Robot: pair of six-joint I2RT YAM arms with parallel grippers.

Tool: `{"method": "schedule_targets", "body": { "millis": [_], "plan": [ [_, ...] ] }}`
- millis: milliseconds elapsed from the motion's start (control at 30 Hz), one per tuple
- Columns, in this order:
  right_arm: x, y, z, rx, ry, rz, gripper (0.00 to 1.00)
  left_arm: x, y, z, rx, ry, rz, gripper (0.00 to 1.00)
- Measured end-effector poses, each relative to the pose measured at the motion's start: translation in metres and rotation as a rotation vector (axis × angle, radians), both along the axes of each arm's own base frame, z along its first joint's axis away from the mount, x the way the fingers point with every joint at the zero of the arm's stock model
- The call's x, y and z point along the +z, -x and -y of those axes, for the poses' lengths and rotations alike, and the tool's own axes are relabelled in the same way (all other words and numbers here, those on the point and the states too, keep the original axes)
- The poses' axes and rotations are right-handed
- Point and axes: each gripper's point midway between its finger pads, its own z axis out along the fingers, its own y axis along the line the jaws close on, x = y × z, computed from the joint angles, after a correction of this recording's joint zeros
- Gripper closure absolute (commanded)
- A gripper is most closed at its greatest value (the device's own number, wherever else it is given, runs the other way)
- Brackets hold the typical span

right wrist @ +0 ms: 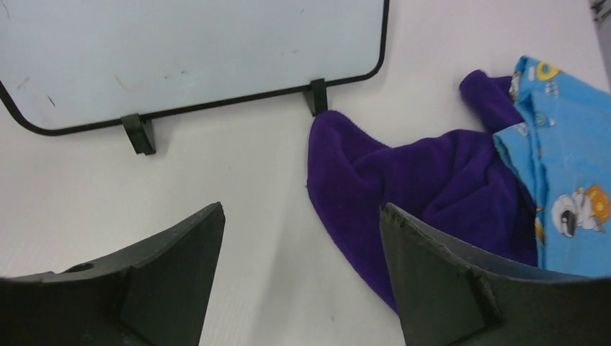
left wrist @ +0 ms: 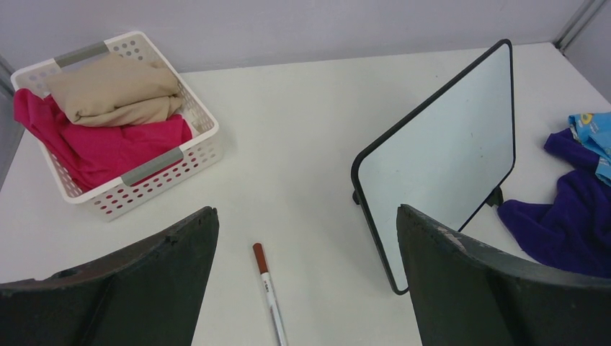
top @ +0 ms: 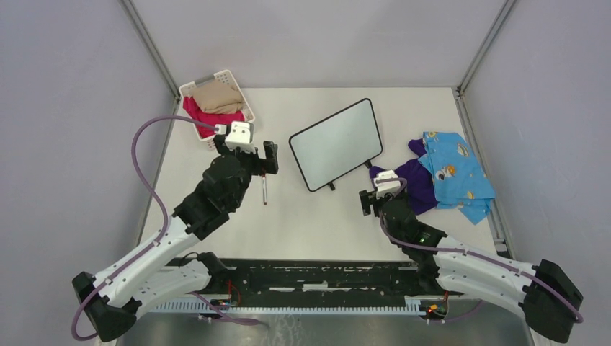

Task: Write a sentence on the whiteboard
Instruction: Move the whiteboard to the center of the board.

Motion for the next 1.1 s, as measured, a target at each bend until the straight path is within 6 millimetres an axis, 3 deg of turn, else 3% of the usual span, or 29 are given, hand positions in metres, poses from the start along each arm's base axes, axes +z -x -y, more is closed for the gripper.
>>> {"method": "schedule_targets", "body": {
  "millis": [100,333,633,833,1100],
  "plan": [
    [-0.019,-0.001,-0.008,0.036,-0.002,-0.045,0.19,0.0,0.002,-0.002,0.0,0.004,0.004,0.03],
    [-0.047,-0.004,-0.052,0.197,0.006,-0.132,0.2,0.005,0.006,-0.005,-0.001,0.024,0.025,0.03],
    [-0.048,-0.026,-0.107,0.3,-0.008,-0.179,0.22,0.01,0.009,-0.006,-0.013,0.04,0.039,0.04],
    [-0.06,-0.036,-0.122,0.32,0.005,-0.217,0.3,0.012,0.011,-0.003,-0.032,0.045,0.043,0.04],
    [-0.076,-0.052,-0.129,0.293,0.026,-0.256,0.38,0.016,0.013,-0.005,-0.033,0.054,0.053,0.05]
  ]
}}
